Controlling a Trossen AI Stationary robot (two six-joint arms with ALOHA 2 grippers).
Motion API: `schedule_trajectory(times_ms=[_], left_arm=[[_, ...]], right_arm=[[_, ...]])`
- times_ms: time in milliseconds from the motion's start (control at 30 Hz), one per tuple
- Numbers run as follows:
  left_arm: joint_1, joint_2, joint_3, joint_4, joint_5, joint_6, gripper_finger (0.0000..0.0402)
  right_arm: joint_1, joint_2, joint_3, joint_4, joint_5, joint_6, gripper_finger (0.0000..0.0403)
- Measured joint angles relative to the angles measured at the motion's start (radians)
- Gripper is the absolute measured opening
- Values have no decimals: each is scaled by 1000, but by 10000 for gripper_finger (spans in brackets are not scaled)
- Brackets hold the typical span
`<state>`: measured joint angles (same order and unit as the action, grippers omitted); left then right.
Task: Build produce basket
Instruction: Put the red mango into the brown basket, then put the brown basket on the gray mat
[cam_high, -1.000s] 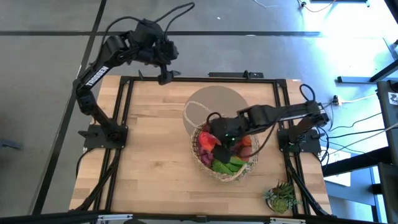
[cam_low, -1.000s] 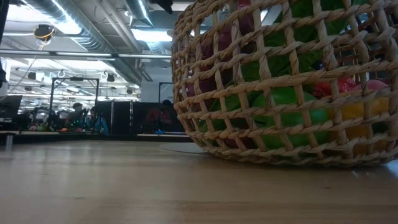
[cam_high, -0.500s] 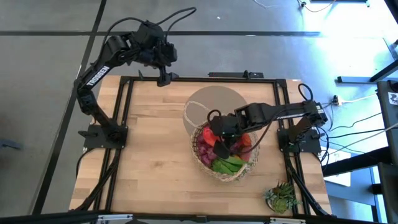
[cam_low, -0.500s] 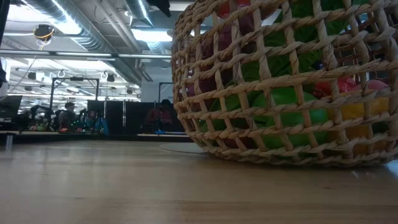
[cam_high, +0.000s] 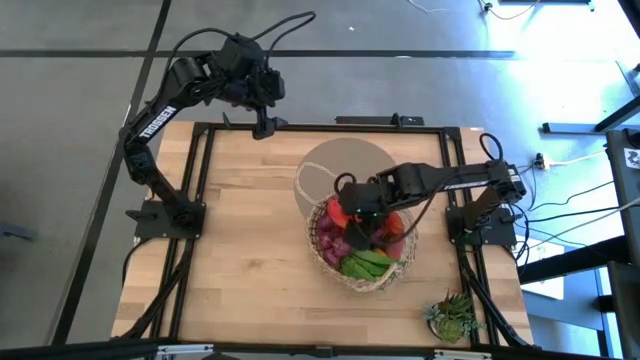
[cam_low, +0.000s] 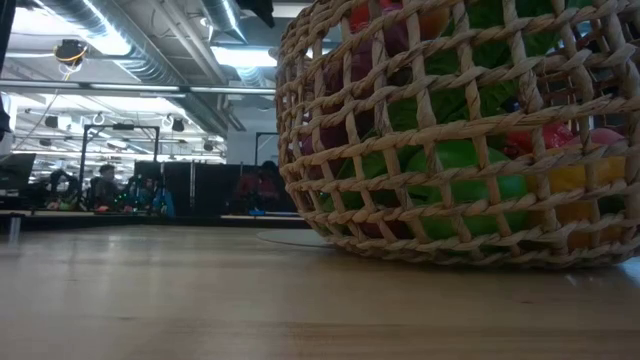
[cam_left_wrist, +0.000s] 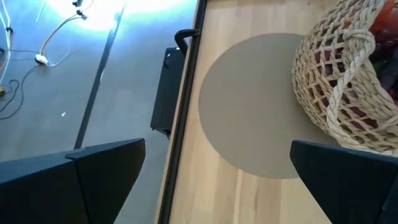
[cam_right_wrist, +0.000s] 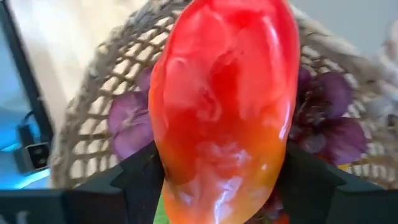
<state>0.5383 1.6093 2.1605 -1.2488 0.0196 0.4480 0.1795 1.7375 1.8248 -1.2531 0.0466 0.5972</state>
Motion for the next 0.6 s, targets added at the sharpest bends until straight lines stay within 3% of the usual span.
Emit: schedule_trajectory(times_ms=[133, 300, 600], left_arm=[[0, 0, 0, 0, 0, 0, 392], [0, 0, 0, 0, 0, -1, 392], [0, 0, 0, 0, 0, -17, 392]], right_arm=[[0, 6, -1, -17, 68, 0, 281], [-6, 13, -1, -24, 76, -5, 317], [-6, 13, -1, -24, 50, -3, 323]])
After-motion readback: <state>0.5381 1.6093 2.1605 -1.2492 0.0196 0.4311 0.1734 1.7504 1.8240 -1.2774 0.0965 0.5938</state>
